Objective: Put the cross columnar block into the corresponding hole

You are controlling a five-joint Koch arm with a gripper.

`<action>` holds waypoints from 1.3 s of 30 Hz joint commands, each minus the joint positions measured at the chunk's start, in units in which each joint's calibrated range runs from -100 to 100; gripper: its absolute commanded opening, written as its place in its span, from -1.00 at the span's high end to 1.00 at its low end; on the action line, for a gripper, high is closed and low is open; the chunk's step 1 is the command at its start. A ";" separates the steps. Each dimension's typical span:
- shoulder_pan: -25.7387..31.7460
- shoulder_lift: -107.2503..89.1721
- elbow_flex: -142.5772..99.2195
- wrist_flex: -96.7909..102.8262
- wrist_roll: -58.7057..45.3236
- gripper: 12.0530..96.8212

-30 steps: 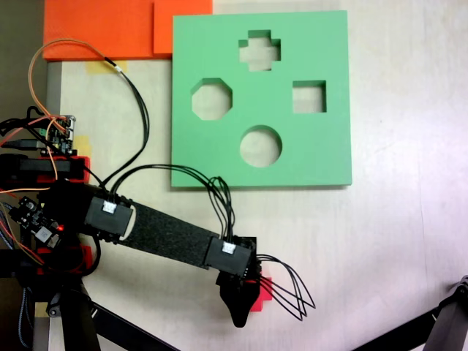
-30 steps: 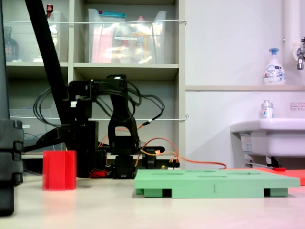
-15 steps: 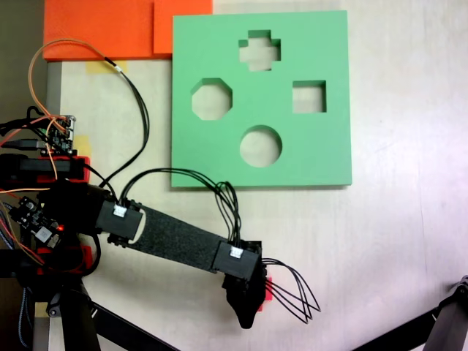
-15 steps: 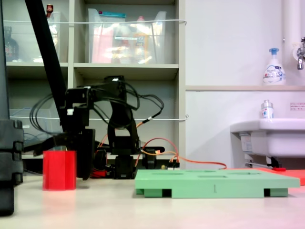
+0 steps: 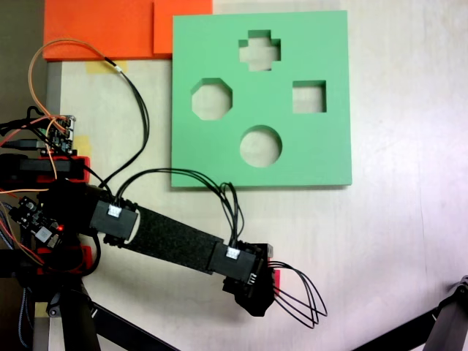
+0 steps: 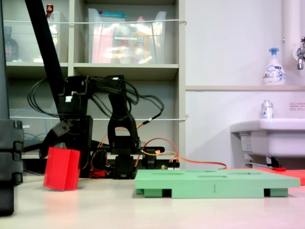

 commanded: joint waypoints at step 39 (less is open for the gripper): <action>7.13 -35.98 3.42 -18.89 9.13 0.18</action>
